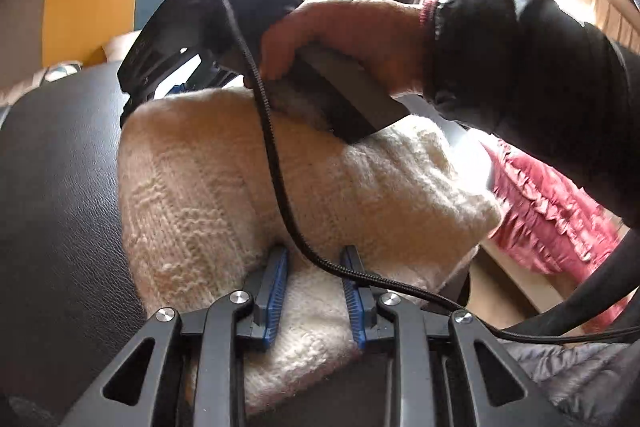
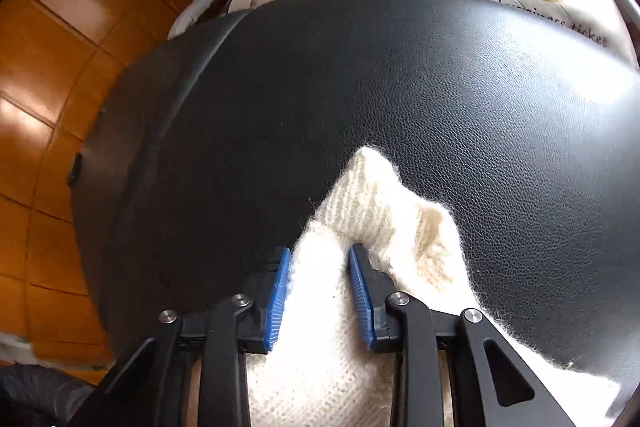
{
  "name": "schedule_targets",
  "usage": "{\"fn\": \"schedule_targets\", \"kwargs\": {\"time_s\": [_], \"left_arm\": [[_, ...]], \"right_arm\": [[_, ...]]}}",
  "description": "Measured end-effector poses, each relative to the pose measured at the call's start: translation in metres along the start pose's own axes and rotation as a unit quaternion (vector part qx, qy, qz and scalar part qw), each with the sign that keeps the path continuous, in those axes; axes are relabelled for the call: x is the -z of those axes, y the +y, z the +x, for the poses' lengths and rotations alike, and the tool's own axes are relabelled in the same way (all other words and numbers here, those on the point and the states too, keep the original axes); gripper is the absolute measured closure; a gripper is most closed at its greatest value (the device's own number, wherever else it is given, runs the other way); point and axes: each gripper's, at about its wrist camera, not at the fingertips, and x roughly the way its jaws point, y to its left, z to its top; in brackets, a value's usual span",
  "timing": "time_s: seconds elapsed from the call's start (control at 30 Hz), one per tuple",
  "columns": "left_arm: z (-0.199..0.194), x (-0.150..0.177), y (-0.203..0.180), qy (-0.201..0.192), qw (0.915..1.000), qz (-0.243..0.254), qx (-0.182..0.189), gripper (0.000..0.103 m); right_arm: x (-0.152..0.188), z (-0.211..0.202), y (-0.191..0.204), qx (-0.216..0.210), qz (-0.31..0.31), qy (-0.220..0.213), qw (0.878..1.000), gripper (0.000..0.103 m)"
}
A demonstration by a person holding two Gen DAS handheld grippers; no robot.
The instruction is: Fold clothes
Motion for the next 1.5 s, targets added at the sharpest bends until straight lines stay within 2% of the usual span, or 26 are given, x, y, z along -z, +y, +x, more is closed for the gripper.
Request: {"fn": "schedule_targets", "kwargs": {"time_s": [0.17, 0.27, 0.33, 0.4, 0.5, 0.77, 0.9, 1.1, 1.3, 1.4, 1.5], "left_arm": [[-0.018, -0.006, 0.009, -0.008, 0.9996, -0.026, 0.009, 0.076], [-0.039, -0.008, 0.021, -0.023, 0.9981, -0.054, 0.015, 0.076], [-0.061, 0.0, 0.025, -0.035, 0.9969, -0.069, 0.011, 0.076], [-0.084, 0.007, 0.032, -0.049, 0.995, -0.087, -0.001, 0.075], [-0.103, 0.003, 0.033, -0.061, 0.9933, -0.096, -0.019, 0.075], [-0.087, -0.042, 0.012, -0.057, 0.9968, -0.036, -0.044, 0.075], [-0.071, -0.068, 0.005, -0.056, 0.9968, -0.029, -0.05, 0.075], [-0.05, -0.09, 0.015, -0.032, 0.9957, -0.045, -0.074, 0.075], [-0.003, -0.08, 0.021, 0.024, 0.993, -0.046, -0.106, 0.075], [0.011, -0.075, 0.019, 0.04, 0.9908, -0.038, -0.123, 0.074], [0.005, -0.082, 0.021, 0.042, 0.9906, -0.044, -0.122, 0.074]], "right_arm": [[0.002, -0.012, -0.002, -0.008, 0.022, -0.018, 1.0, 0.072], [0.011, -0.049, -0.001, -0.023, 0.037, -0.069, 0.997, 0.067], [0.024, -0.083, 0.001, -0.036, 0.042, -0.11, 0.992, 0.059], [0.044, -0.117, 0.007, -0.043, 0.041, -0.143, 0.988, 0.055], [0.078, -0.135, 0.009, -0.035, 0.042, -0.152, 0.987, 0.055], [0.167, -0.172, 0.011, -0.012, 0.044, -0.163, 0.986, 0.055], [0.206, -0.187, 0.011, -0.003, 0.045, -0.169, 0.984, 0.055], [0.209, -0.18, 0.01, 0.023, 0.033, -0.174, 0.984, 0.055], [0.212, -0.154, -0.003, 0.08, 0.047, -0.136, 0.986, 0.054], [0.219, -0.148, -0.009, 0.077, 0.063, -0.14, 0.985, 0.053], [0.225, -0.145, -0.015, 0.072, 0.078, -0.145, 0.984, 0.053]]}}
